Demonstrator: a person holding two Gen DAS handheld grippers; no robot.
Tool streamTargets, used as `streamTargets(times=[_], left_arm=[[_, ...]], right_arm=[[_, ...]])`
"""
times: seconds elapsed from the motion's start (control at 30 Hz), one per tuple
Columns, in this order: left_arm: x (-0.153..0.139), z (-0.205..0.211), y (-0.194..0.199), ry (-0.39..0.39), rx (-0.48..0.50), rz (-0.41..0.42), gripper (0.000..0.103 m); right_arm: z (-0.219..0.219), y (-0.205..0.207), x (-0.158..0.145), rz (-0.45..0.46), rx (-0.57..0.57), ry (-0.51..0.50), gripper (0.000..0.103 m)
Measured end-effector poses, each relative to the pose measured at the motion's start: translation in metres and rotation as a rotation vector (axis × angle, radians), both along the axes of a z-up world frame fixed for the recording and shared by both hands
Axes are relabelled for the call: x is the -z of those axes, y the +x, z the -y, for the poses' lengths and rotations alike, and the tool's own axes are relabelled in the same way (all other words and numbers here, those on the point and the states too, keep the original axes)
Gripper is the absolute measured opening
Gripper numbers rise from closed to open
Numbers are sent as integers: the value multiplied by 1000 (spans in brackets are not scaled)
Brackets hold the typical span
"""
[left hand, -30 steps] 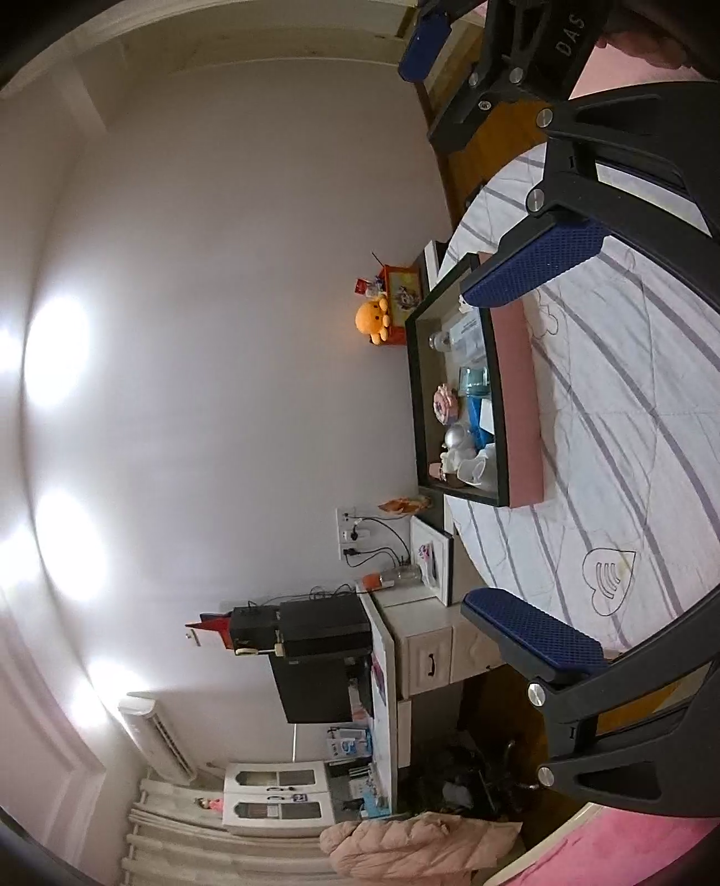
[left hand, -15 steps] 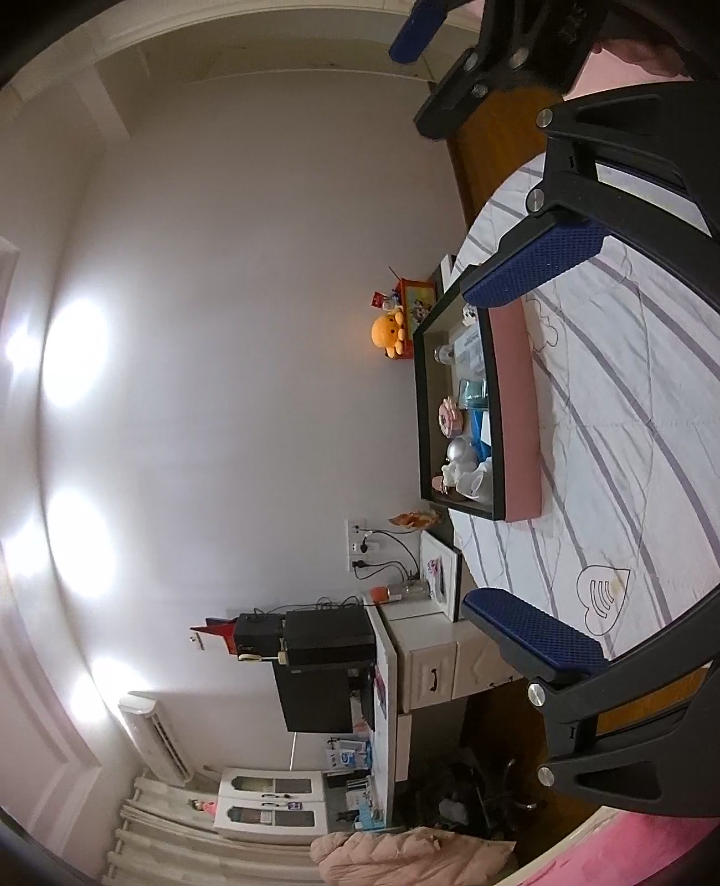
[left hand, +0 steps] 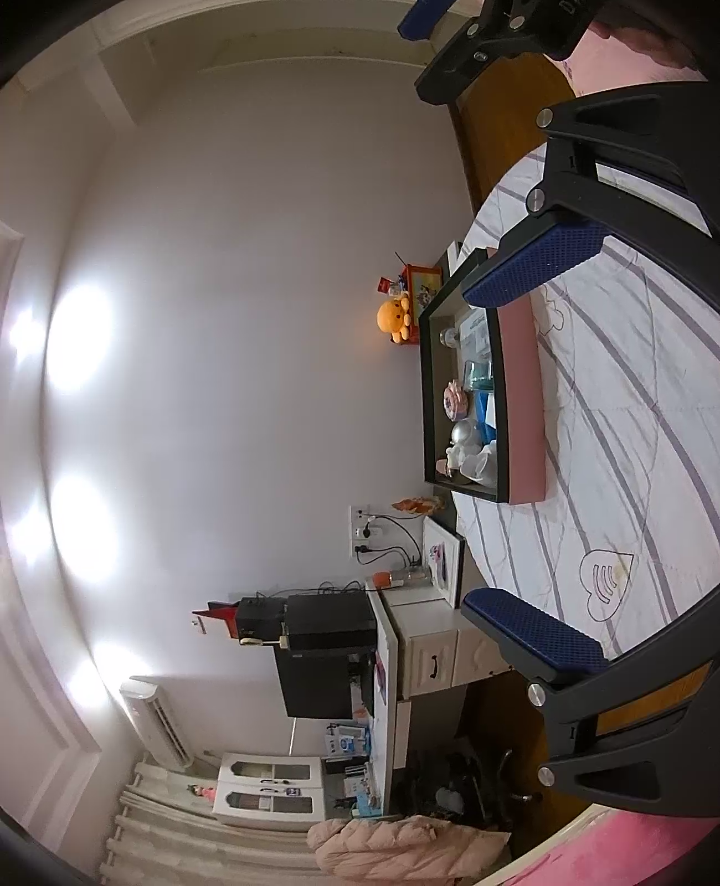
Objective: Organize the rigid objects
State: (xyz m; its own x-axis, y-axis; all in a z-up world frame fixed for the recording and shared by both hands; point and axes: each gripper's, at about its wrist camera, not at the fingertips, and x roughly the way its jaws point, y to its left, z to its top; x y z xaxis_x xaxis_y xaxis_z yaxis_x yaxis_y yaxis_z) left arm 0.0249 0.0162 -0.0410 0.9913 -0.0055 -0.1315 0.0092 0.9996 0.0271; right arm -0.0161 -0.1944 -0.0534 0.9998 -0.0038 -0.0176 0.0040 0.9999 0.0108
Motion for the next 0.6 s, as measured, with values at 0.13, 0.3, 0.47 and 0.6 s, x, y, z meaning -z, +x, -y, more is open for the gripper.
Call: streamTargets(times=[0.13, 0.3, 0.47, 0.6], left_arm=[[-1, 3, -1, 16, -5, 12, 103], [-2, 5, -2, 24, -2, 13, 103], [-3, 7, -3, 24, 10, 17, 103], [-4, 7, -6, 22, 12, 30, 103]], right_arm=[[0, 0, 0, 2, 3, -3, 103], [-1, 2, 0, -7, 4, -15, 103], [-2, 2, 0, -3, 4, -19, 103], [1, 4, 0, -4, -4, -10, 103]])
